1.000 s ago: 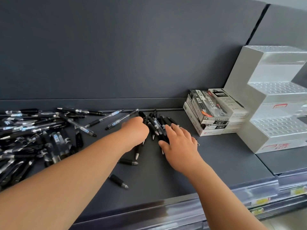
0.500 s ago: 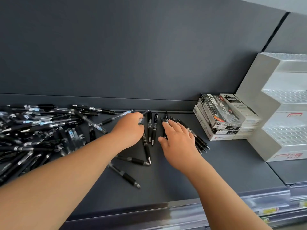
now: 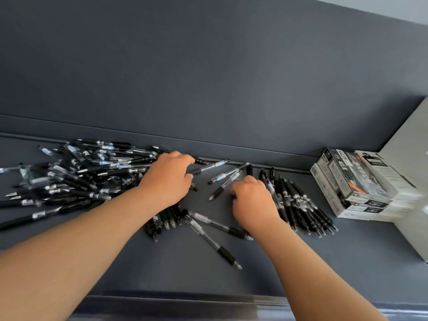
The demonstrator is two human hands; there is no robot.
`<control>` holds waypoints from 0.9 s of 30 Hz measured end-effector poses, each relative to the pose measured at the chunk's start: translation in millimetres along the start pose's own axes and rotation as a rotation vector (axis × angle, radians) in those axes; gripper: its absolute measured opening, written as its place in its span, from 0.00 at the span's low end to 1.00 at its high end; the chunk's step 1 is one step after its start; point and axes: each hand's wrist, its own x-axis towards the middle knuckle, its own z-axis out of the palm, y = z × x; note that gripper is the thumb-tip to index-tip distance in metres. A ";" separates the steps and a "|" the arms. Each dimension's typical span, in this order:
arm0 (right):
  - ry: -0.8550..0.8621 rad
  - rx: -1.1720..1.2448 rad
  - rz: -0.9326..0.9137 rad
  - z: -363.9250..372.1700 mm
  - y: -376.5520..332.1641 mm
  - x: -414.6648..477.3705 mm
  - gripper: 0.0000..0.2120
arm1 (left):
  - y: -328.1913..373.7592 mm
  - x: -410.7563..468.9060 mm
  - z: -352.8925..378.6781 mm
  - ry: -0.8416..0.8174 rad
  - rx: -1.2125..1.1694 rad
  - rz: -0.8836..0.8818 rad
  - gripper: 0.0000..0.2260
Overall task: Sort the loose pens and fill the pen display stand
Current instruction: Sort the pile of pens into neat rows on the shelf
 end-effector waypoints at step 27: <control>-0.125 0.274 -0.082 16.8 -51.3 48.6 0.26 | -66.9 -29.9 -35.0 -0.016 0.103 0.122 0.15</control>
